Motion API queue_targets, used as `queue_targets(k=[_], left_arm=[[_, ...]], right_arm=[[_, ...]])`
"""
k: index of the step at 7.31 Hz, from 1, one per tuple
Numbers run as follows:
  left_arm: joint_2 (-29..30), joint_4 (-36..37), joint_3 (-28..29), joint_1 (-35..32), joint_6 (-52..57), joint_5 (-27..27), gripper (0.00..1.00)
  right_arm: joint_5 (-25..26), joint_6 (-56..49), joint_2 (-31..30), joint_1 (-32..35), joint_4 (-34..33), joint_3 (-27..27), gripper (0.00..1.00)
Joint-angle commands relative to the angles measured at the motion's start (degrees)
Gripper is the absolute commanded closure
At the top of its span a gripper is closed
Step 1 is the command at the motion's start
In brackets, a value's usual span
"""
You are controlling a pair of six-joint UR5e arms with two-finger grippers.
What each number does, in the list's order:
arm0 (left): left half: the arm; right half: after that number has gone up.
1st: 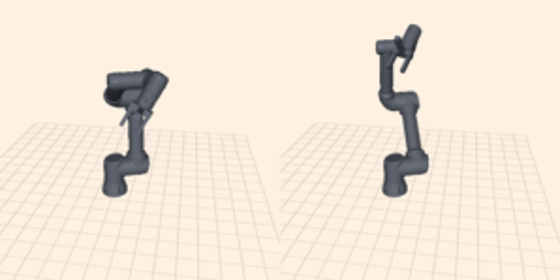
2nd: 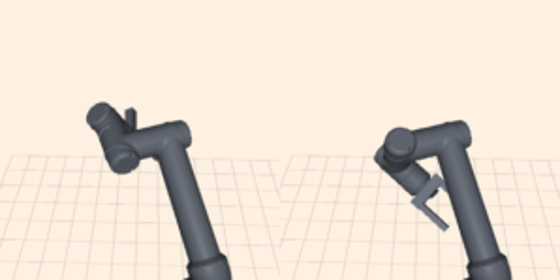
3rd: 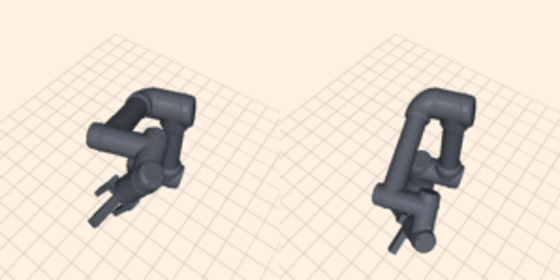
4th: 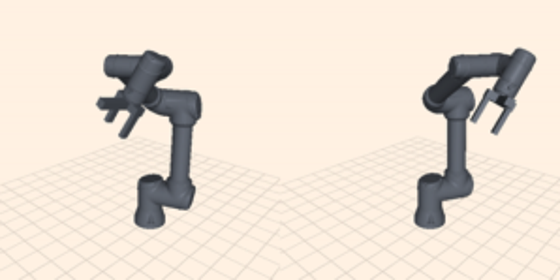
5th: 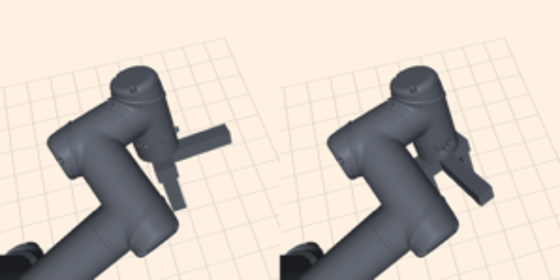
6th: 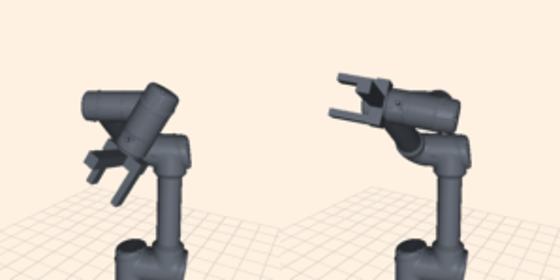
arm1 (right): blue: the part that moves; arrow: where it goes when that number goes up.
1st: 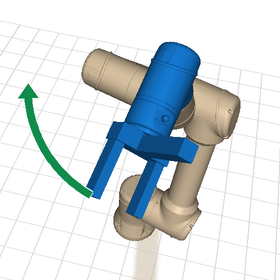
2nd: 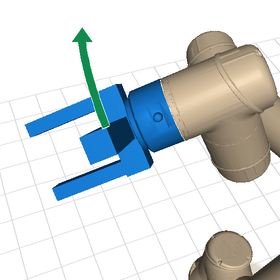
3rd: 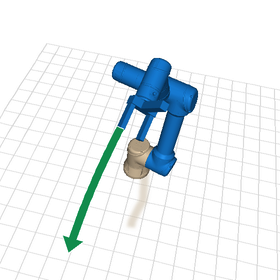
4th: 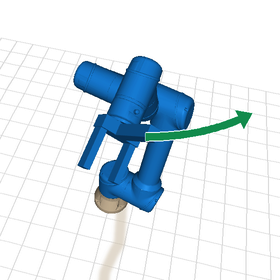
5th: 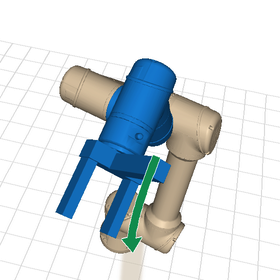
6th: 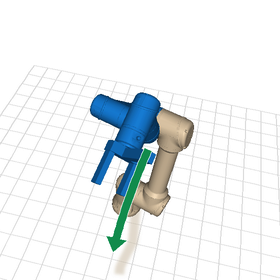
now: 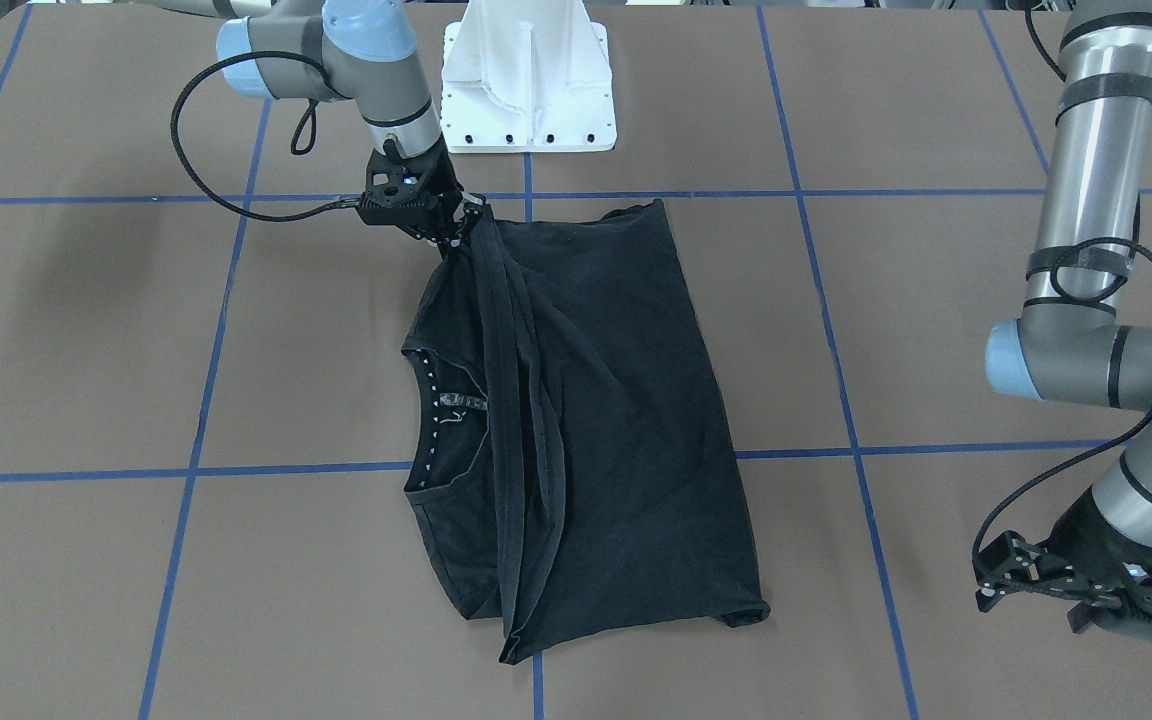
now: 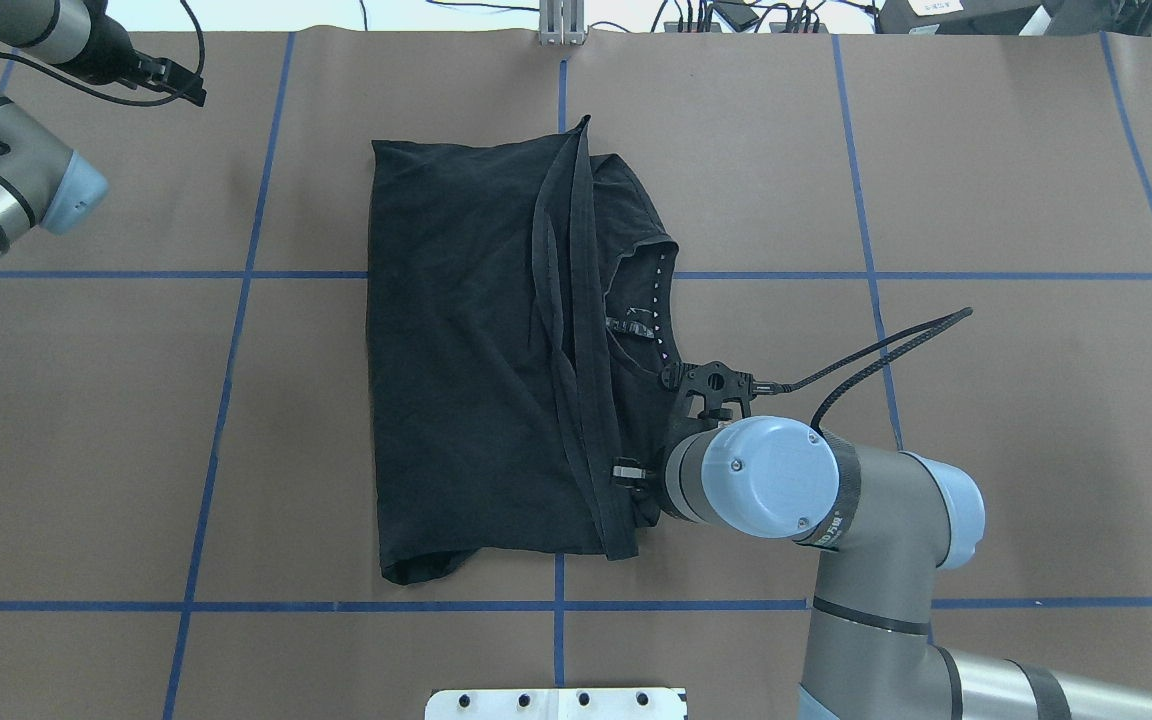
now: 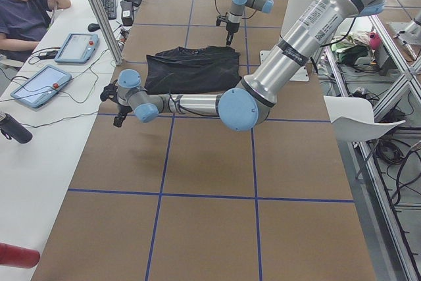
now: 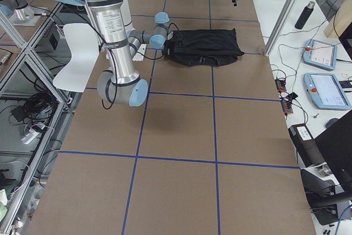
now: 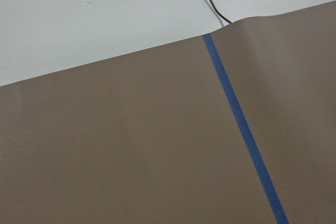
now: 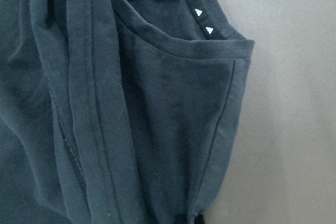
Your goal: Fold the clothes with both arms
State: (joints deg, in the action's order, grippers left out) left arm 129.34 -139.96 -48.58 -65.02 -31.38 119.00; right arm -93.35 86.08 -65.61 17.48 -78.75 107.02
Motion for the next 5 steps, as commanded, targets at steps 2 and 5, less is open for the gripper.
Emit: queue_targets(k=[2,5], left_arm=[[-0.4,0.0,-0.6,0.0,0.0,0.0,0.0],[-0.4,0.0,-0.6,0.2,-0.1,0.0,0.0]], right_arm=[[-0.2,-1.0,0.8,1.2,-1.3,-0.8,0.0],[-0.1,-7.7,13.0,3.4,-9.5,-9.4,0.0]])
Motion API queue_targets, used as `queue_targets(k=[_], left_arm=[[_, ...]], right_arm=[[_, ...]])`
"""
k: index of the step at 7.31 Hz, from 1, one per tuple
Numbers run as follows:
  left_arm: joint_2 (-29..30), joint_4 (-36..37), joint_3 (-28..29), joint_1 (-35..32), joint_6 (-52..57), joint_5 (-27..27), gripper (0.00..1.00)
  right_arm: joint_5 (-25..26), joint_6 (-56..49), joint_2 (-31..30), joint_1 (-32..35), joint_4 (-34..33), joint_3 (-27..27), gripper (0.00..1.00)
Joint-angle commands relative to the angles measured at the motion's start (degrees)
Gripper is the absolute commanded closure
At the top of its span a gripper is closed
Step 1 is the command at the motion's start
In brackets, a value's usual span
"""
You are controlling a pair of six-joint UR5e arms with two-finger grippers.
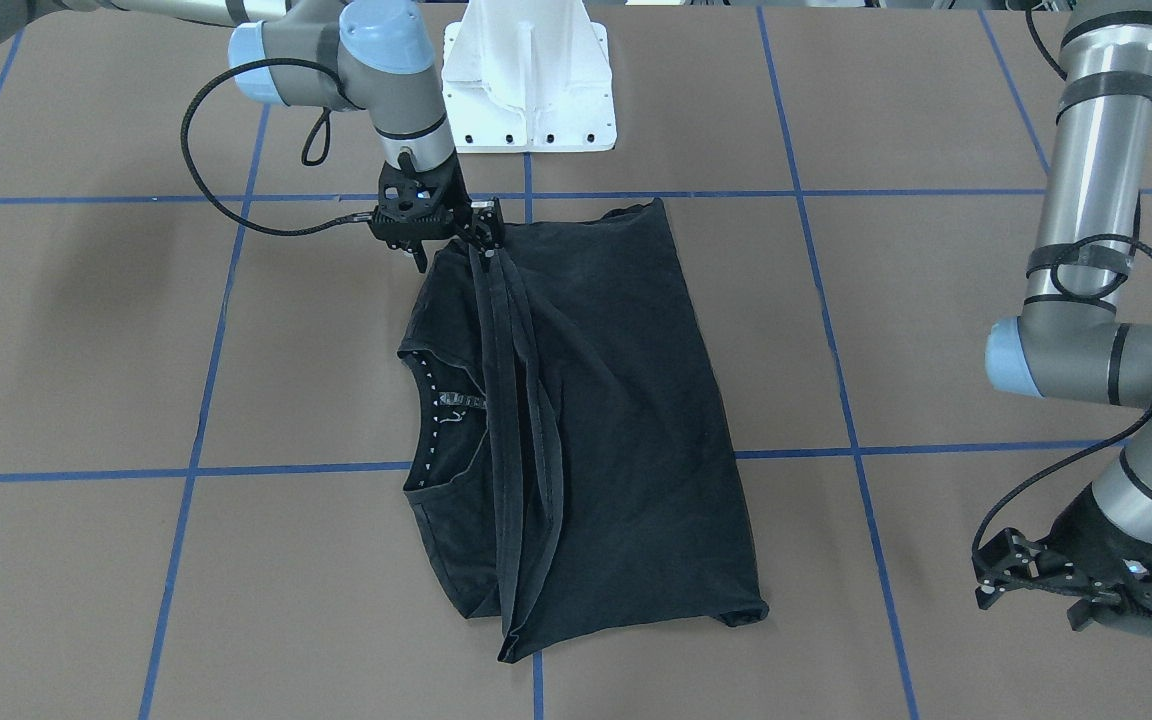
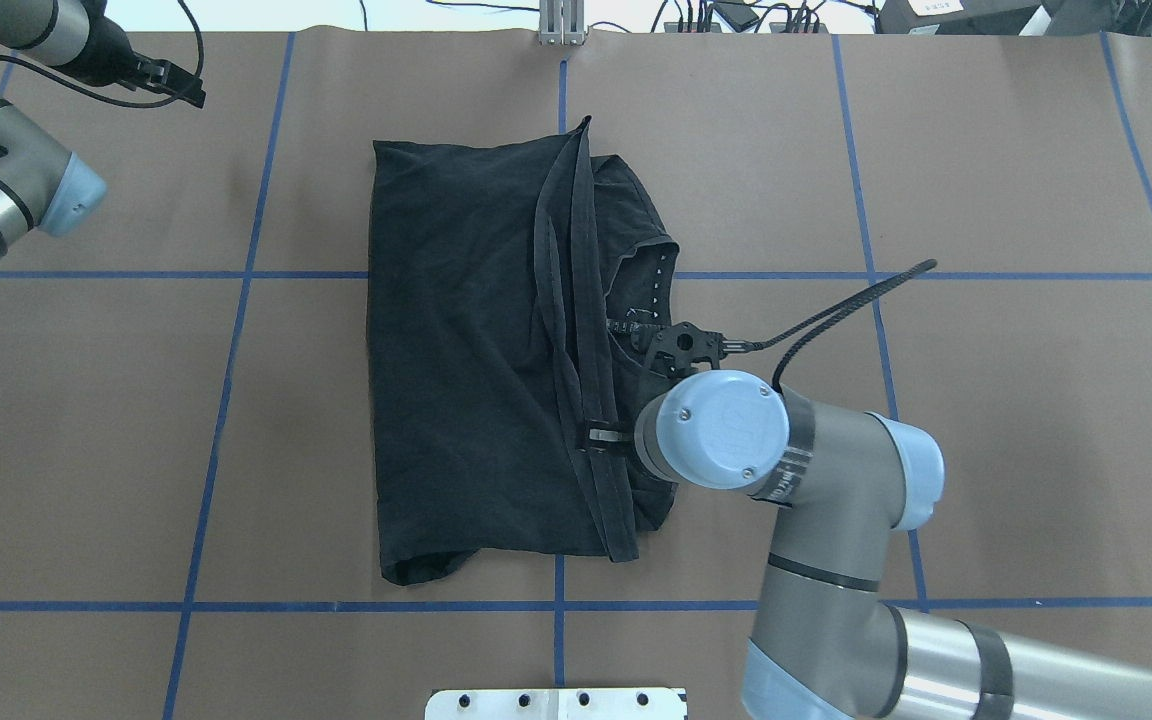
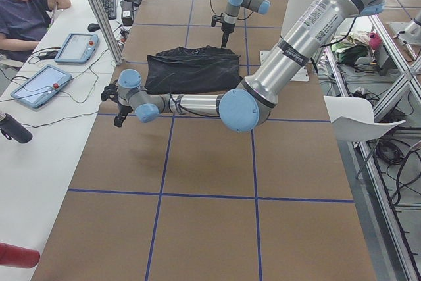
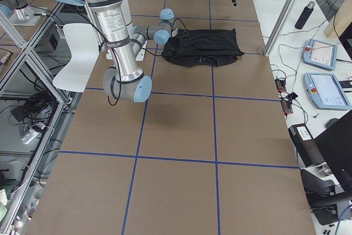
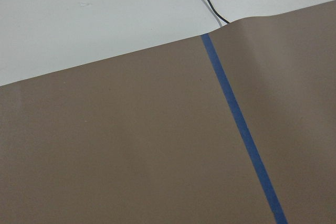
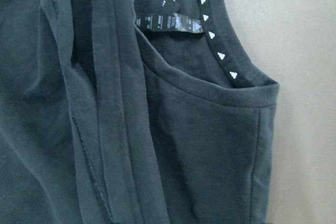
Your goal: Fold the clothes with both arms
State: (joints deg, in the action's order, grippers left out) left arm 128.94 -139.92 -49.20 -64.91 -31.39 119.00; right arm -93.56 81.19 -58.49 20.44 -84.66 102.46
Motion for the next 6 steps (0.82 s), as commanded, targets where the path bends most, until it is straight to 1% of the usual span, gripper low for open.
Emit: queue_targets(k=[1,2,3,4,5,6], left_arm=[[0.0,0.0,0.0,0.1,-0.1,0.0,0.0],[-0.1,0.0,0.0,0.1,-0.1,0.0,0.0],[-0.1,0.0,0.0,0.1,-0.1,0.0,0.0],[-0.1,0.0,0.0,0.2,-0.1,0.0,0.0],[-0.1,0.0,0.0,0.2,-0.1,0.0,0.0],[-0.1,0.0,0.0,0.2,-0.1,0.0,0.0]], right_arm=[[0.0,-8.5,8.3,0.5,-6.7,-6.2,0.0],[0.3,-15.7,9.9,0.5,-10.5,-6.5,0.0],[0.8,-18.8,11.3,0.5,-10.8,-8.8,0.01],[2.2,-19.4,14.9,0.5,-10.9,-13.6,0.01],[2.2,-19.9,17.7,0.4,-11.0,-17.8,0.02],[2.4,-22.1,17.9,0.3,-11.7,-19.0,0.02]])
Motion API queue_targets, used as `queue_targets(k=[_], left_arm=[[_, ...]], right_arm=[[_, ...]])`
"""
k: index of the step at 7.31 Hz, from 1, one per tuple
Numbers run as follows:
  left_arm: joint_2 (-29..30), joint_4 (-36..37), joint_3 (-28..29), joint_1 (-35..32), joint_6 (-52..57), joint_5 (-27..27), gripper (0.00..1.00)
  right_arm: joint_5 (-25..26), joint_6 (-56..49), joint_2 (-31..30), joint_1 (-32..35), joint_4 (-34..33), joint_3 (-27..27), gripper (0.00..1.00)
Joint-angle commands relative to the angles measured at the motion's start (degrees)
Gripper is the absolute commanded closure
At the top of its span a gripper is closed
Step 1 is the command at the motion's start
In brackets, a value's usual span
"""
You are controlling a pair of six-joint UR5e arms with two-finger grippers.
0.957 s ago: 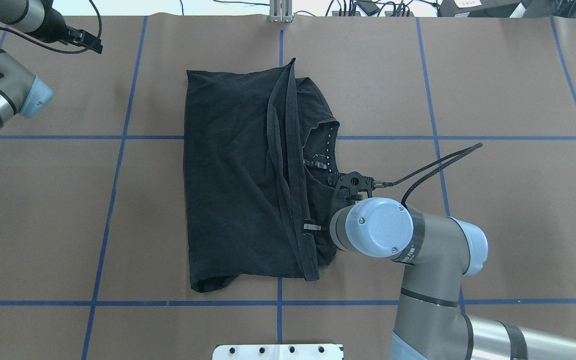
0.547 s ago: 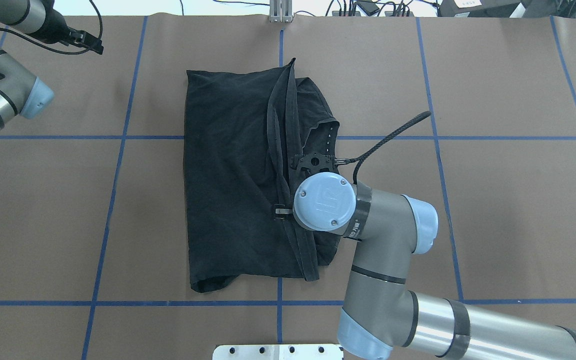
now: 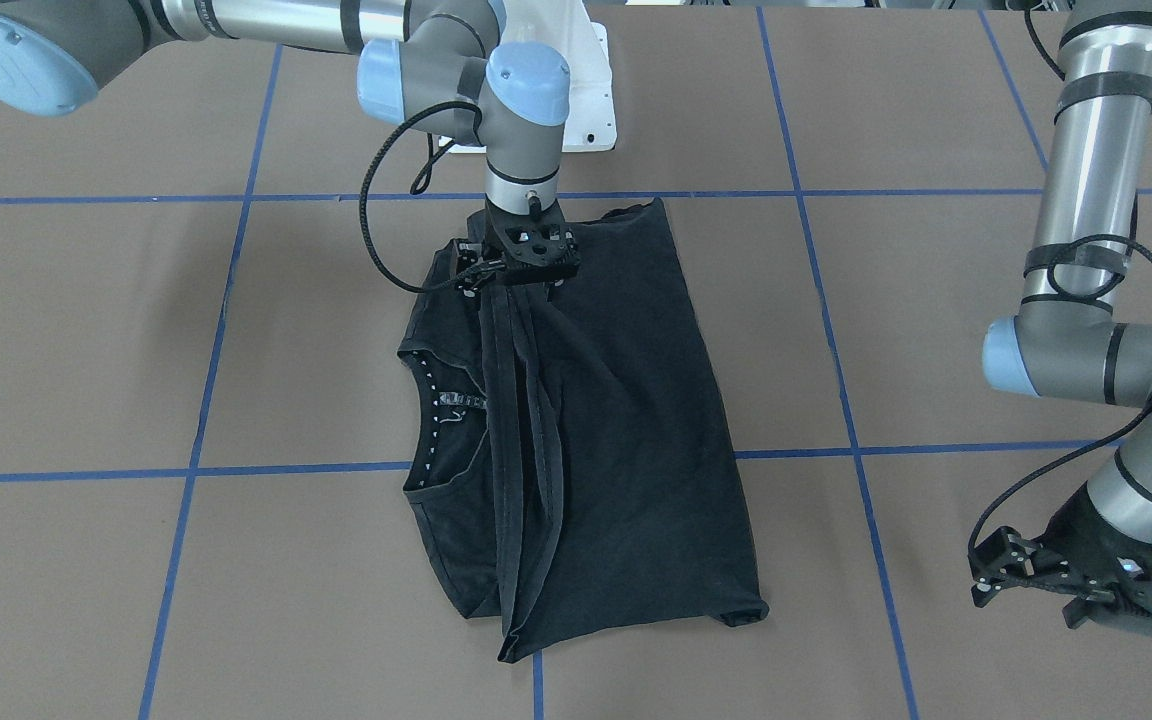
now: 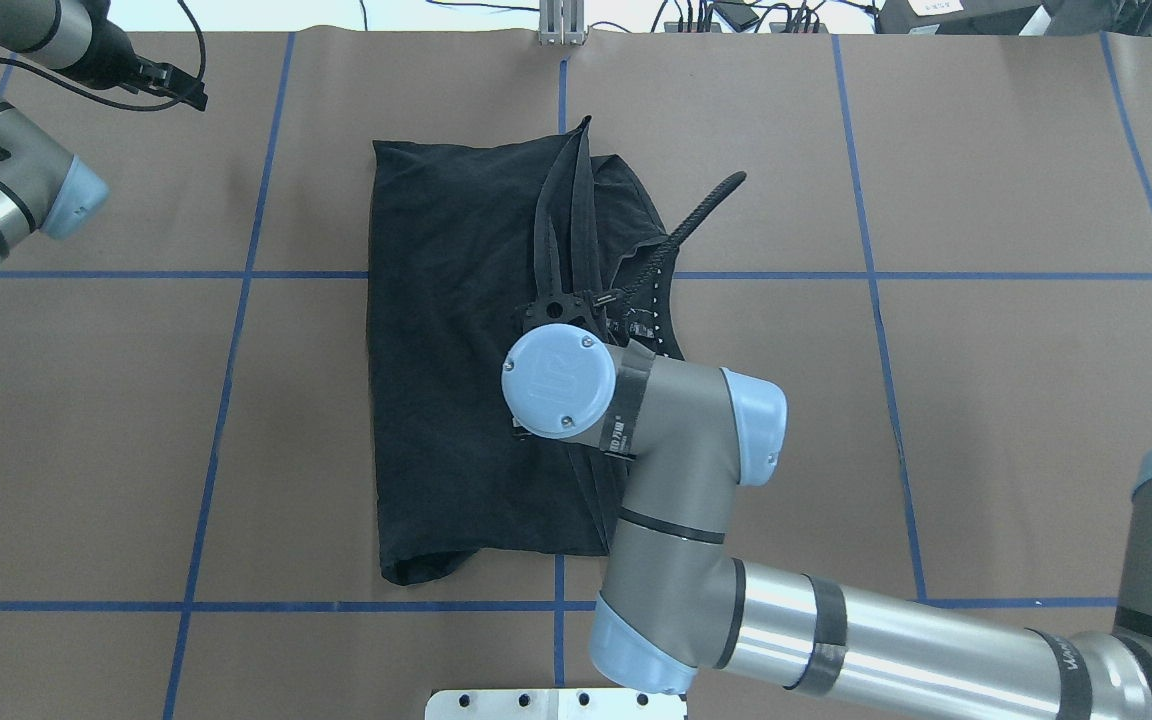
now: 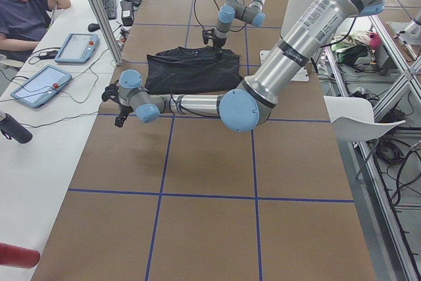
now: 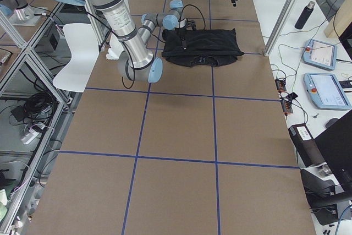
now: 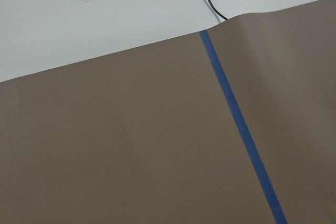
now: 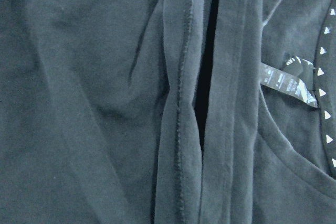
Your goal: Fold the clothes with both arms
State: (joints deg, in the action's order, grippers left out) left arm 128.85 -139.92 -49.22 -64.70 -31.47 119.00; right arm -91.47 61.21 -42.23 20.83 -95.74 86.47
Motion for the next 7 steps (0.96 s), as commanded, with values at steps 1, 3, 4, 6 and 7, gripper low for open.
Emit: queue_targets(k=[1,3,4,6,7], left_arm=[[0.0,0.0,0.0,0.0,0.0,0.0,0.0],[0.0,0.0,0.0,0.0,0.0,0.0,0.0],[0.0,0.0,0.1,0.0,0.0,0.0,0.0],[-0.7,-0.1,-0.1,0.2,0.1,0.0,0.0],[-0.8,-0.1,-0.1,0.2,0.1,0.0,0.0]], right_arm=[[2.2,-6.5,2.3,-0.2,-5.6,-2.8,0.05],[4.7,-8.5,2.6,-1.9,-8.9,-2.8,0.09],[5.8,-8.4,2.5,-3.1,-9.0,-2.9,0.1],[5.9,-8.5,2.6,-3.2,-10.7,-2.5,0.1],[6.0,-8.8,2.7,-3.1,-12.5,-2.0,0.1]])
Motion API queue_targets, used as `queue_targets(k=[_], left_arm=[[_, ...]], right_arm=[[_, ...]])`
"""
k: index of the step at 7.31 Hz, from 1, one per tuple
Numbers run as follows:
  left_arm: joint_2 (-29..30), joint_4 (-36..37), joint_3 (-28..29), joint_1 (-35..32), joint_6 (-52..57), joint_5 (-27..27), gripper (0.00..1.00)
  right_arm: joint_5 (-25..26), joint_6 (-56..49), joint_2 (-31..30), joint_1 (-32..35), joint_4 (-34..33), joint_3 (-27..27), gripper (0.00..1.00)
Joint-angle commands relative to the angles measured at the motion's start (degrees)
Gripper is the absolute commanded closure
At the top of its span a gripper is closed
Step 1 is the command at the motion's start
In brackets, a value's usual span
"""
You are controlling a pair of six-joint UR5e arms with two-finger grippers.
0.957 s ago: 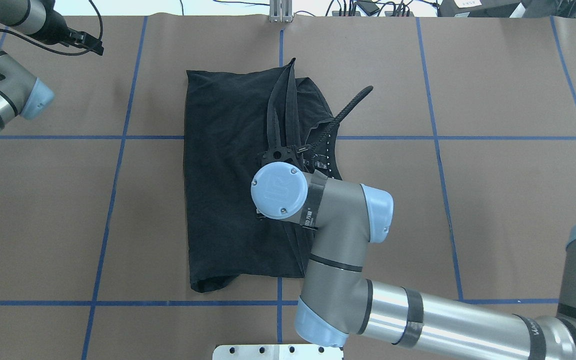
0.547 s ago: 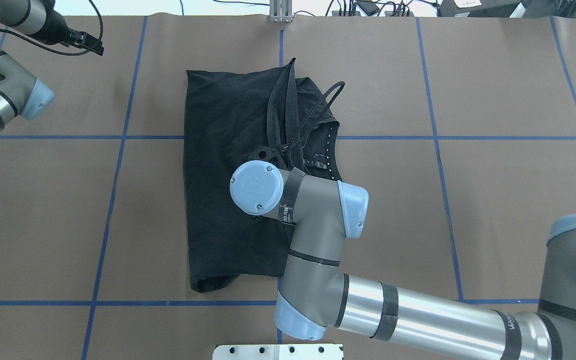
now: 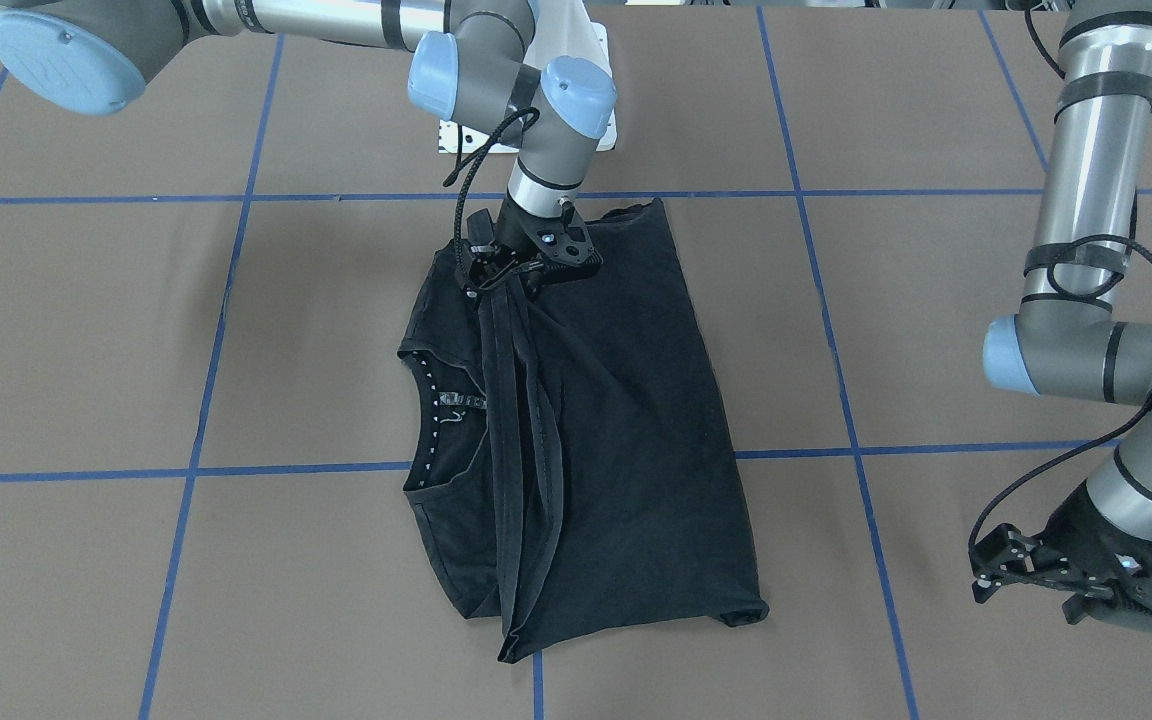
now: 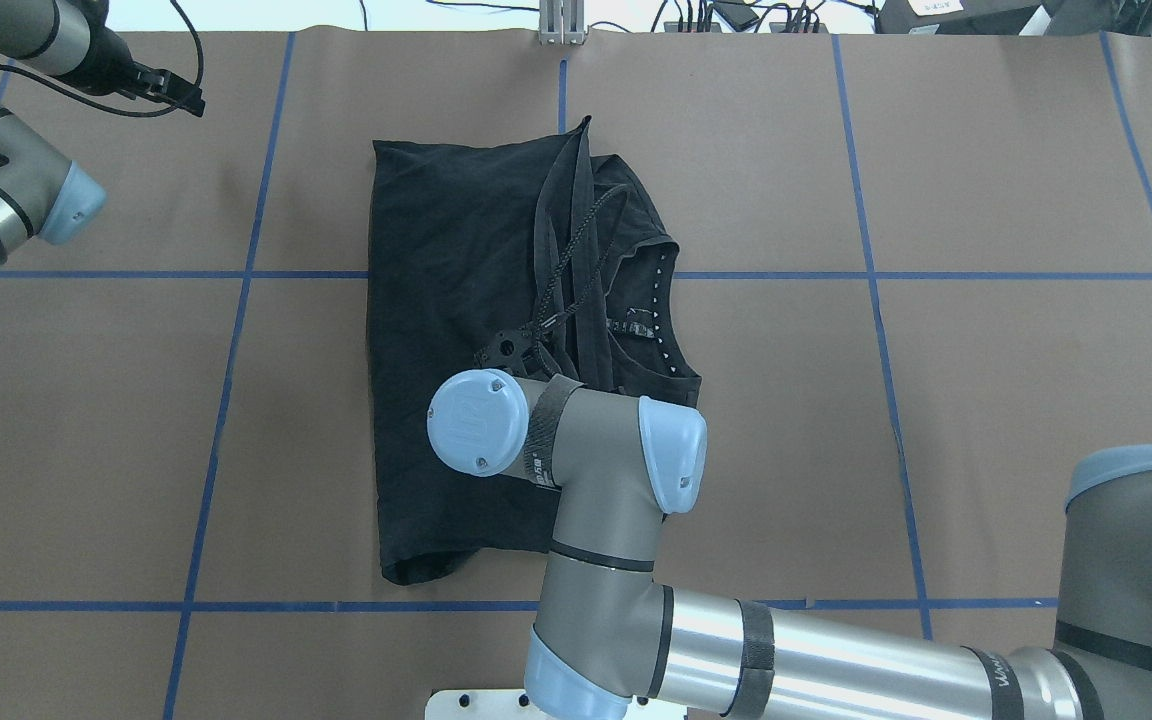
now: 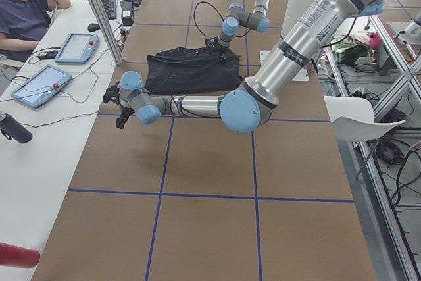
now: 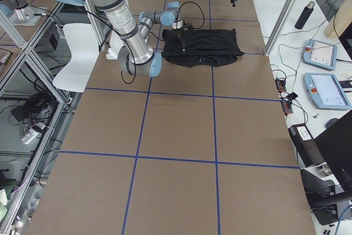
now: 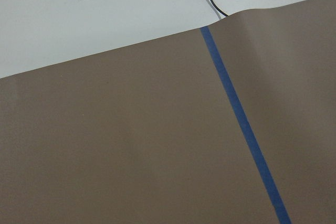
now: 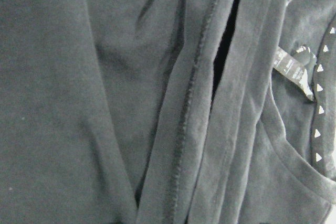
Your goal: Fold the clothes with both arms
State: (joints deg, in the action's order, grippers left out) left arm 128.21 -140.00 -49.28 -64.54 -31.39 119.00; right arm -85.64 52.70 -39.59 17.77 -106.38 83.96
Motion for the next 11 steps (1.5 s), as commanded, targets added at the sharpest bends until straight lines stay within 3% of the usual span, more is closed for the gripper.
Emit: queue_targets(k=[1,4,8,11], left_arm=[[-0.2,0.0,0.0,0.0,0.0,0.0,0.0],[-0.4,0.0,-0.5,0.0,0.0,0.0,0.0],[-0.3,0.0,-0.7,0.0,-0.1,0.0,0.0],[-0.3,0.0,-0.7,0.0,-0.1,0.0,0.0]], right_arm=[[0.2,-1.6,-0.2,0.2,-2.7,1.4,0.11],[0.2,-3.7,-1.5,1.1,-4.9,4.9,0.14],[0.1,-5.0,-11.9,1.3,-5.0,16.2,0.15],[0.2,-4.7,-16.5,1.1,-4.9,19.6,0.14]])
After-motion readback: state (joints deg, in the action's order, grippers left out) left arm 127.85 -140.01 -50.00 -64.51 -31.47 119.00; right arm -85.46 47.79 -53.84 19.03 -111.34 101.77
